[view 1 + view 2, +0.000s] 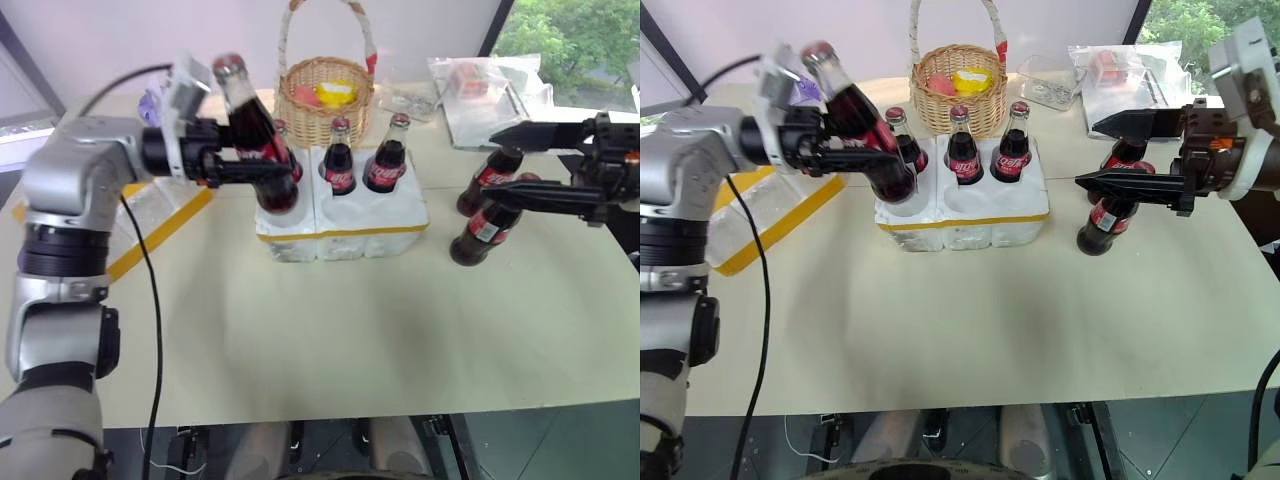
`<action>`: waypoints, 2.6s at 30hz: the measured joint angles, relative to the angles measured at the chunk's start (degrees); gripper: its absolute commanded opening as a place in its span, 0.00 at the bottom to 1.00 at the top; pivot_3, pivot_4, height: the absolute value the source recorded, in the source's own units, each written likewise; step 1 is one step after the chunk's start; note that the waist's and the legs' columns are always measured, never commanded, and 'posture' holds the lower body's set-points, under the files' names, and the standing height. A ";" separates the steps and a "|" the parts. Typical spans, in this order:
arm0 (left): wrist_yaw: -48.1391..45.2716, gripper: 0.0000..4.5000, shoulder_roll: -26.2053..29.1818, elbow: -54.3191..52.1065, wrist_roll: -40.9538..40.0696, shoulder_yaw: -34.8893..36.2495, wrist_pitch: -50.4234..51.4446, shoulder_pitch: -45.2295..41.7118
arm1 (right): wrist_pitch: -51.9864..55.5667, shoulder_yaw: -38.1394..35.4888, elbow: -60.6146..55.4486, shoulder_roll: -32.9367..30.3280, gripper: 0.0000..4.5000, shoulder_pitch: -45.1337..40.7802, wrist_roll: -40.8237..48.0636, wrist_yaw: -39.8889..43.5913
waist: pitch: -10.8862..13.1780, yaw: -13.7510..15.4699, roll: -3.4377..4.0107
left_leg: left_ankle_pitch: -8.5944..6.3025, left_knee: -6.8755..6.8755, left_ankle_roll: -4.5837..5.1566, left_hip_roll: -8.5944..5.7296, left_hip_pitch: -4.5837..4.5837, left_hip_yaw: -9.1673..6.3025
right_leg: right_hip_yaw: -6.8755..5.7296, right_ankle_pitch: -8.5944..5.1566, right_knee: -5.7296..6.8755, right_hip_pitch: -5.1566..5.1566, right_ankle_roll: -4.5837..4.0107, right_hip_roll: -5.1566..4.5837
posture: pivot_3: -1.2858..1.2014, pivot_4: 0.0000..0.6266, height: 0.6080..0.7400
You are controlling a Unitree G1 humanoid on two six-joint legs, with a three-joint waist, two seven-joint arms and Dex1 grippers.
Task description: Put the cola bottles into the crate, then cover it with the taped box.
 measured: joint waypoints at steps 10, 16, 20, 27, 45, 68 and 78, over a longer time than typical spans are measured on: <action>1.31 0.62 -4.71 4.01 6.85 -2.38 -9.29 2.90 | 1.22 -3.11 -3.32 1.63 1.00 5.04 2.91 -5.64 | 0.00 1.01 0.00 | -0.01 0.14 0.03 0.00 -0.16 -0.01 | 0.01 0.02 -0.03 -0.04 0.03 -0.02 | 0.52 0.24 1.00; 4.65 0.62 -7.71 3.84 10.21 -3.78 -13.19 7.17 | 0.95 -3.18 -3.72 2.40 1.00 5.62 3.29 -8.44 | -0.01 1.21 0.00 | -0.01 0.14 0.02 0.00 -0.16 -0.01 | 0.01 0.02 -0.03 -0.05 0.02 -0.02 | 0.52 0.24 1.00; 6.88 0.85 -8.93 5.06 12.05 -3.96 -15.96 8.47 | 0.01 -2.71 -3.42 2.80 1.00 5.61 3.19 -9.25 | -0.02 1.26 0.00 | -0.02 0.14 0.03 0.00 -0.15 -0.01 | 0.01 0.02 -0.02 -0.05 0.02 -0.01 | 0.52 0.24 1.00; 7.55 0.97 -7.33 4.01 11.16 -2.07 -14.56 9.13 | -2.73 -2.53 -2.18 3.22 1.00 6.95 1.39 -9.20 | -0.04 1.38 -0.01 | -0.03 0.16 0.06 0.00 -0.13 -0.01 | 0.01 0.04 -0.01 -0.03 0.05 0.00 | 0.52 0.24 1.00; -4.24 0.97 20.66 -24.67 -16.22 17.40 13.72 24.23 | 13.62 -36.35 -19.17 8.41 1.00 38.26 9.65 -12.25 | -0.34 1.69 -0.41 | -0.13 0.10 0.21 0.12 0.48 -0.13 | 0.00 -0.09 -0.74 0.94 -0.20 0.05 | 0.52 0.24 1.00; 1.96 0.97 18.78 -32.86 -16.60 14.04 9.99 29.23 | -8.92 -13.20 -4.70 29.53 1.00 33.43 -10.53 -37.94 | -0.33 1.49 -0.25 | -0.14 -0.05 0.21 0.14 0.50 -0.07 | 0.04 0.01 -0.72 0.81 -0.04 0.16 | 0.52 0.24 1.00; 3.91 0.97 18.57 -33.11 -17.68 14.10 10.13 29.26 | -15.05 -6.16 6.20 32.10 1.00 25.70 -14.32 -38.13 | -0.32 1.47 -0.25 | -0.13 -0.05 0.20 0.14 0.50 -0.07 | 0.04 0.03 -0.71 0.81 -0.02 0.20 | 0.52 0.24 1.00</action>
